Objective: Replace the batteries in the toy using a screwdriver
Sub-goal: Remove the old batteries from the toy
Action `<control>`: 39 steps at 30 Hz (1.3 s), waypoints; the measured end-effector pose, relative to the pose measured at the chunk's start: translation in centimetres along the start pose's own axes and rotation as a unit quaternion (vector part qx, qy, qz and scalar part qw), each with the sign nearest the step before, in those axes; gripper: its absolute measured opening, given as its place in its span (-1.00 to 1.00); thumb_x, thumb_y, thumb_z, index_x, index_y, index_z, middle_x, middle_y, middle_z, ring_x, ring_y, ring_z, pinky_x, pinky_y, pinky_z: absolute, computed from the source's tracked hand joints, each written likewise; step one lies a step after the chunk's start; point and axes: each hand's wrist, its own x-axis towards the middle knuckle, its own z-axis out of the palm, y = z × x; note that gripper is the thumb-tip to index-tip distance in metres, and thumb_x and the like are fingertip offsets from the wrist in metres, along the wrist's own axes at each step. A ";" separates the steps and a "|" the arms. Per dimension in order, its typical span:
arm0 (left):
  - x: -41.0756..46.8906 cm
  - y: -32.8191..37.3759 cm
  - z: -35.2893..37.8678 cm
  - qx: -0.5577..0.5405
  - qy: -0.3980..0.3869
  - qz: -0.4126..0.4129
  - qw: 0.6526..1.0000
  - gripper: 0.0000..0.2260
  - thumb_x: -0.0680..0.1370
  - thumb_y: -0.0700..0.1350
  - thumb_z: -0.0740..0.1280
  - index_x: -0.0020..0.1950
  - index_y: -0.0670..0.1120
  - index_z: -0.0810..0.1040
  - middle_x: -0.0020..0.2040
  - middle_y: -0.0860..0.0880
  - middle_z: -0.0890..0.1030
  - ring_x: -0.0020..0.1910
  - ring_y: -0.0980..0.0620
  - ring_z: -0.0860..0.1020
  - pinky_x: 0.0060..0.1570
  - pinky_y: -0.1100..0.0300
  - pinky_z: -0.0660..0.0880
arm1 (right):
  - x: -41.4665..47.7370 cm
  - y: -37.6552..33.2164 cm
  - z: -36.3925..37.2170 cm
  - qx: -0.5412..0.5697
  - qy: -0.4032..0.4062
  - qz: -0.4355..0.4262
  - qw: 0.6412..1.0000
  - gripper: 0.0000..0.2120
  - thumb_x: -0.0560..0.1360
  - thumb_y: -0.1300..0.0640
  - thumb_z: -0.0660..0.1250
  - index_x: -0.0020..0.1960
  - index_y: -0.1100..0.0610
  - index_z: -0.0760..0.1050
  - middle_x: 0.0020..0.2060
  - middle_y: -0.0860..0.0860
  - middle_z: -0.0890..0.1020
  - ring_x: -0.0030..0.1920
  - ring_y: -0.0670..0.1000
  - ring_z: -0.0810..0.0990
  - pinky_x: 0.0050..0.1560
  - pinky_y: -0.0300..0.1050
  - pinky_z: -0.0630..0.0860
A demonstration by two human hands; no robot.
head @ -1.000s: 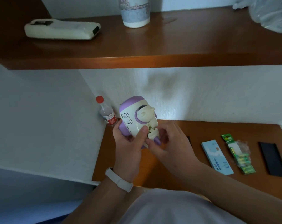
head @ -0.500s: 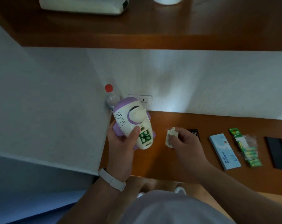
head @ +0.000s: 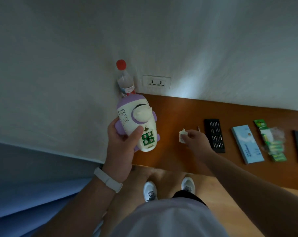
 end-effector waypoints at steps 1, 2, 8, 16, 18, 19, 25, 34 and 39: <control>0.0 -0.1 -0.1 -0.003 -0.002 -0.008 1.000 -0.50 0.53 -0.22 0.40 0.45 -0.21 0.39 0.33 -0.27 0.56 0.30 -0.30 0.55 0.17 -0.49 0.45 | 0.6 0.4 0.2 -0.014 -0.008 0.009 1.000 -0.82 0.60 0.02 0.30 0.14 0.02 0.59 -0.15 -0.07 0.66 -0.11 0.07 0.67 -0.04 0.08 0.63; 0.0 -0.2 -0.2 -0.002 -0.001 -0.014 1.000 -0.50 0.52 -0.23 0.39 0.45 -0.21 0.38 0.33 -0.27 0.56 0.30 -0.30 0.55 0.17 -0.49 0.45 | 1.2 0.8 0.4 -0.031 -0.013 0.014 0.999 -0.83 0.61 0.01 0.28 0.14 0.02 0.58 -0.16 -0.05 0.65 -0.13 0.08 0.67 -0.07 0.08 0.64; -0.3 -0.9 -0.3 0.010 0.007 -0.037 0.999 -0.44 0.47 -0.22 0.41 0.46 -0.22 0.36 0.32 -0.27 0.56 0.28 -0.29 0.56 0.18 -0.45 0.47 | 4.4 1.7 0.4 -0.170 0.013 -0.027 0.985 -0.71 0.67 0.08 0.12 -0.08 0.13 0.56 -0.23 0.06 0.60 -0.35 -0.03 0.51 -0.39 -0.23 0.31; -0.4 -1.3 0.3 0.028 0.017 -0.052 0.998 -0.46 0.47 -0.21 0.43 0.43 -0.19 0.39 0.29 -0.23 0.59 0.25 -0.24 0.60 0.14 -0.43 0.51 | 5.3 1.6 -0.8 -0.172 0.011 -0.010 0.985 -0.62 0.66 0.00 0.11 0.38 0.13 0.44 0.17 0.15 0.55 -0.11 0.06 0.58 -0.26 -0.18 0.40; -0.3 -1.4 0.6 0.034 0.012 -0.047 0.998 -0.47 0.47 -0.20 0.44 0.42 -0.18 0.40 0.28 -0.23 0.60 0.23 -0.25 0.61 0.12 -0.43 0.52 | 4.7 1.3 -1.4 -0.162 0.013 -0.017 0.986 -0.61 0.65 -0.02 0.14 0.41 0.12 0.41 0.21 0.13 0.54 -0.07 0.04 0.57 -0.20 -0.16 0.42; -0.2 -1.4 0.8 0.034 0.012 -0.047 0.998 -0.46 0.48 -0.19 0.46 0.43 -0.18 0.39 0.29 -0.23 0.60 0.23 -0.24 0.61 0.13 -0.42 0.53 | 4.3 1.0 -1.8 -0.157 0.018 -0.023 0.987 -0.62 0.65 -0.01 0.15 0.40 0.12 0.42 0.19 0.11 0.55 -0.09 0.02 0.57 -0.22 -0.15 0.42; -0.1 -0.9 3.2 0.028 0.019 -0.047 0.998 -0.33 0.39 -0.08 0.50 0.46 -0.11 0.36 0.31 -0.14 0.60 0.24 -0.15 0.62 0.14 -0.28 0.58 | 0.3 -1.6 -5.2 -0.068 0.044 -0.050 0.996 -0.79 0.64 -0.01 0.18 0.18 -0.01 0.52 -0.20 -0.06 0.62 -0.31 -0.06 0.58 -0.37 -0.18 0.49; 0.2 0.4 9.7 0.060 -0.018 -0.016 0.998 -0.38 0.28 -0.03 0.54 0.30 0.03 0.43 0.08 0.09 0.69 0.07 0.04 0.69 -0.17 0.16 0.66 | -6.7 -7.0 -10.7 0.203 0.027 -0.065 0.977 -0.75 0.63 0.01 0.23 -0.12 -0.15 0.64 -0.21 -0.10 0.69 -0.13 -0.07 0.67 -0.10 -0.18 0.64; -0.5 1.9 13.7 0.104 -0.040 0.037 0.993 -0.40 0.27 0.00 0.56 0.25 0.09 0.43 0.08 0.16 0.68 0.05 0.09 0.69 -0.20 0.21 0.65 | -9.7 -8.0 -13.6 0.322 -0.051 -0.050 0.944 -0.74 0.66 0.03 0.19 -0.01 -0.13 0.65 -0.01 -0.06 0.72 0.06 -0.03 0.69 0.00 -0.12 0.62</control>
